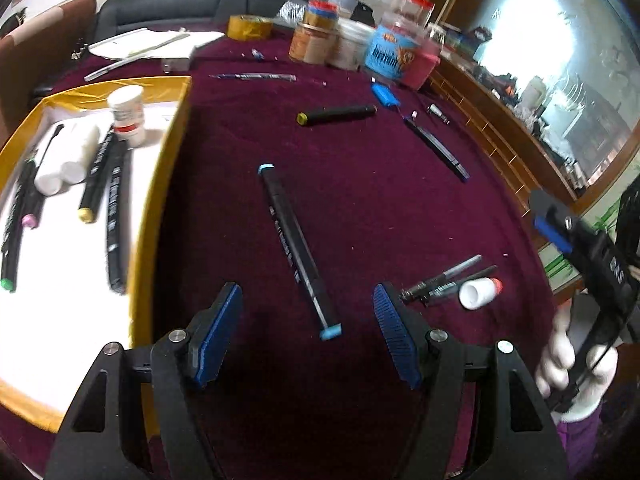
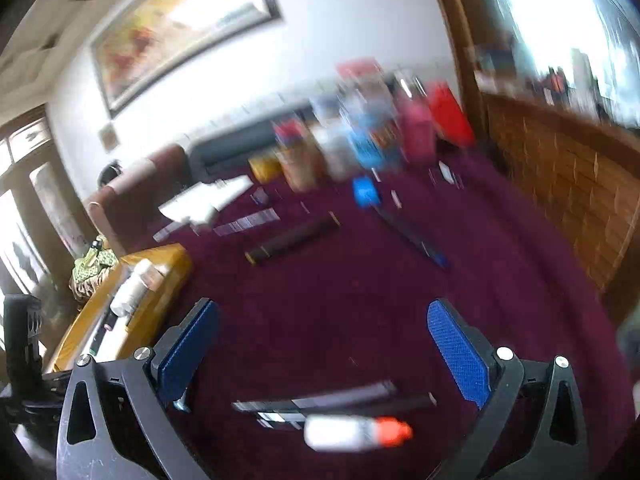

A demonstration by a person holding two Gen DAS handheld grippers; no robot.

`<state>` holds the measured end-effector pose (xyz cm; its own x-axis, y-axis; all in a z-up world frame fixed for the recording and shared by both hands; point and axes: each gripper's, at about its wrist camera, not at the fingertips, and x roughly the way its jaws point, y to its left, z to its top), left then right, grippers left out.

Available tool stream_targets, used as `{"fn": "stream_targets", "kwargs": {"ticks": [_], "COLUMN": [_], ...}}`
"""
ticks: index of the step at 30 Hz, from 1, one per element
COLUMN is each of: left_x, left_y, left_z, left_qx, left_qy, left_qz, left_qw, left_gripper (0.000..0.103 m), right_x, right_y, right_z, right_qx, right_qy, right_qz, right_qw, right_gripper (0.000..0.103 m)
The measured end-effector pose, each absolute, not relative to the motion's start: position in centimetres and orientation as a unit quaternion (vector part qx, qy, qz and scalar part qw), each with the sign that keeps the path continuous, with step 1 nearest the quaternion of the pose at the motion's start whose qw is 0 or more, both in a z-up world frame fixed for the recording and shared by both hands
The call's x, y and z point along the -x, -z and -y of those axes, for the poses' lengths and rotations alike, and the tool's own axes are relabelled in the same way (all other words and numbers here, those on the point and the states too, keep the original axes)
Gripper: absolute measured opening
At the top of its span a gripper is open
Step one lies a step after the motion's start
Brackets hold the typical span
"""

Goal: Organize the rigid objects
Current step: 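Grasp the teal-capped black marker with left tool while right grasps the orange-capped glue bottle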

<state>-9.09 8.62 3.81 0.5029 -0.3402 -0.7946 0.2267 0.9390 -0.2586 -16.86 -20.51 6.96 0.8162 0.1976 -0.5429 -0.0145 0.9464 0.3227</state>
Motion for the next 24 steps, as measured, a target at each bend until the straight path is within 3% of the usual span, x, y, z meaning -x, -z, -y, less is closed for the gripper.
{"fn": "stream_targets", "kwargs": {"ticks": [8,9,10,11,16,20,23,24], "left_x": [4.7,5.0,5.2,5.4,5.9,5.4,5.6,5.6], "left_y": [-1.0,-1.1,-1.1,-1.1,-1.1,-1.1,-1.2,-1.2], "left_z": [-6.2,-5.9,-5.8,-5.8,-7.0,-6.6,-6.0,-6.1], "left_qx": [0.005,-0.006,-0.015,-0.017,0.009,0.008,-0.010,-0.009], "left_qy": [0.124,0.131,0.133,0.136,0.159,0.154,0.161,0.164], "left_qz": [-0.492,-0.484,-0.480,-0.479,-0.483,-0.484,-0.472,-0.470], "left_qw": [0.861,0.865,0.867,0.867,0.861,0.862,0.866,0.867], "left_gripper": [0.064,0.041,0.027,0.022,0.020,0.020,0.020,0.018], "right_x": [18.5,18.6,18.7,18.8,19.3,18.6,17.6,17.5], "right_y": [-4.0,-3.7,-3.5,-3.3,-2.0,-0.9,-0.2,-0.1], "right_z": [21.8,21.4,20.9,20.5,19.3,18.4,17.2,16.9], "right_qx": [-0.157,-0.146,-0.130,-0.112,-0.031,0.010,0.032,0.038], "right_qy": [-0.065,-0.065,-0.063,-0.059,-0.054,-0.059,-0.071,-0.069], "right_qz": [-0.365,-0.369,-0.376,-0.383,-0.413,-0.436,-0.455,-0.454], "right_qw": [0.915,0.915,0.915,0.915,0.909,0.898,0.887,0.888], "right_gripper": [0.101,0.101,0.101,0.101,0.098,0.089,0.061,0.061]}}
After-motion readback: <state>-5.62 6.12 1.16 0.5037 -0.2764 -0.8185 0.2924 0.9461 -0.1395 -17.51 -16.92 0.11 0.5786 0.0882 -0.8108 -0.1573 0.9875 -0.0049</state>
